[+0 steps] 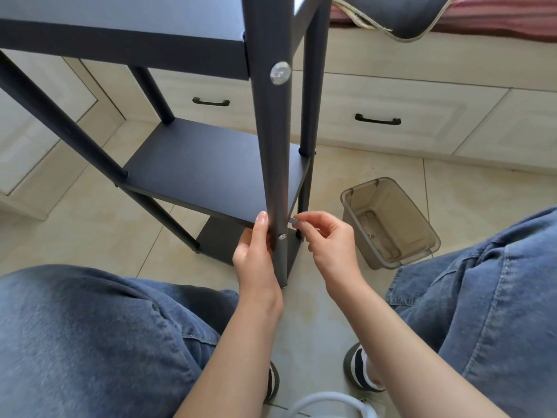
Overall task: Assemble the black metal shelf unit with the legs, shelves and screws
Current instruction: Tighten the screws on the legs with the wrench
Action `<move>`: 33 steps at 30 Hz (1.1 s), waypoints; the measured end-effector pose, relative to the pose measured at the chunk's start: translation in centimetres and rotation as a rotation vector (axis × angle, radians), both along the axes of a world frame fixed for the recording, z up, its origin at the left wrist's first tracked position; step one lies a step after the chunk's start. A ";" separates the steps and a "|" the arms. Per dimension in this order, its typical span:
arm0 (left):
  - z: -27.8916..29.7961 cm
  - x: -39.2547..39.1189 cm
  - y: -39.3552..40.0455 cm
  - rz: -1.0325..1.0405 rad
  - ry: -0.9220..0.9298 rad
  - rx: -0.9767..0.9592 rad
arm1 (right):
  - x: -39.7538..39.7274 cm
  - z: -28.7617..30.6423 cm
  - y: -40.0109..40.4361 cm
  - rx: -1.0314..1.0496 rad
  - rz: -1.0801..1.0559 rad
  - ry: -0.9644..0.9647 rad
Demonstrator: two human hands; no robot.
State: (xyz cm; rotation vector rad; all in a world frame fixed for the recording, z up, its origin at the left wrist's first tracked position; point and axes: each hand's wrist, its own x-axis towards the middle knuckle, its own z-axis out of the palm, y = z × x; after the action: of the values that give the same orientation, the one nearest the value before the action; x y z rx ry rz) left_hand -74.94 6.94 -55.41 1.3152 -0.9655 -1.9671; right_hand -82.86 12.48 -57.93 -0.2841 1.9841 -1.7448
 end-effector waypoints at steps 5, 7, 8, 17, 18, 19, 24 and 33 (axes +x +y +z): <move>0.2 0.1 -0.1 -0.010 0.021 0.006 | 0.4 0.0 -0.3 0.003 0.013 -0.009; 0.2 0.1 -0.2 -0.012 0.025 0.013 | 0.5 0.0 -0.4 -0.004 0.019 -0.006; 0.2 0.2 -0.2 -0.011 0.031 0.017 | 0.5 0.1 -0.5 -0.008 0.021 -0.006; -0.1 0.1 -0.2 -0.008 0.044 0.008 | 0.9 -0.6 -0.9 0.006 0.043 0.057; 0.0 0.1 -0.2 -0.009 0.042 0.002 | 0.9 -0.8 -1.0 0.013 0.044 0.061; -0.1 0.1 -0.2 -0.010 0.041 -0.001 | 1.0 -1.0 -1.2 0.015 0.045 0.060; 0.1 0.4 -0.5 -0.017 0.049 0.007 | 1.2 -1.3 -1.7 -0.010 0.065 0.011; 0.4 0.7 -0.7 -0.027 0.055 -0.009 | 0.3 -1.9 -2.2 -0.047 0.163 -0.236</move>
State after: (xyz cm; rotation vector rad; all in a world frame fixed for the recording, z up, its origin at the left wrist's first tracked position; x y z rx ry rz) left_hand -74.21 6.29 -55.01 1.2423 -0.9691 -2.0061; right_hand -82.60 10.33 -59.82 -0.2361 1.7062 -1.6424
